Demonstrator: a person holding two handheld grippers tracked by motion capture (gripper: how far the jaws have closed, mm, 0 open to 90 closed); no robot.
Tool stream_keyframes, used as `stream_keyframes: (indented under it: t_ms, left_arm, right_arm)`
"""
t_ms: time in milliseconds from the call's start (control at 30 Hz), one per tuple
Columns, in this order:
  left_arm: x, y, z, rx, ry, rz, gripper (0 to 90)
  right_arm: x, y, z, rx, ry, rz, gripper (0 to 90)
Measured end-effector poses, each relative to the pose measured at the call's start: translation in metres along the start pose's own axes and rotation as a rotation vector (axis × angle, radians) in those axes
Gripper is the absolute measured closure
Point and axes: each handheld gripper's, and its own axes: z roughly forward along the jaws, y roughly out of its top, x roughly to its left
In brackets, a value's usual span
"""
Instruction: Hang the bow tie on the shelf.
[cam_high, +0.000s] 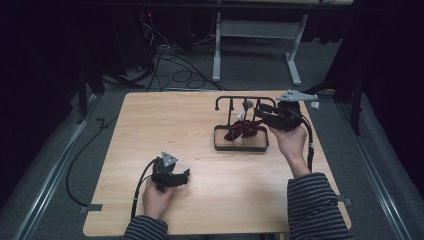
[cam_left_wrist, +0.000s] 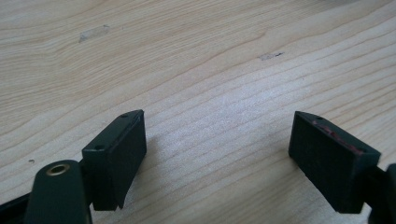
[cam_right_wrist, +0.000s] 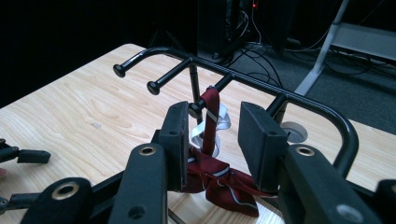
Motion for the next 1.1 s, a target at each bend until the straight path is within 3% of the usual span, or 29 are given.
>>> stream_keyframes:
  t_ms: [1100]
  left_arm:
    - [0.000,0.000,0.000,0.000,-0.001,0.001,19.5]
  right_arm:
    - [-0.006,-0.032,-0.021,0.001,0.017,0.050,60.3]
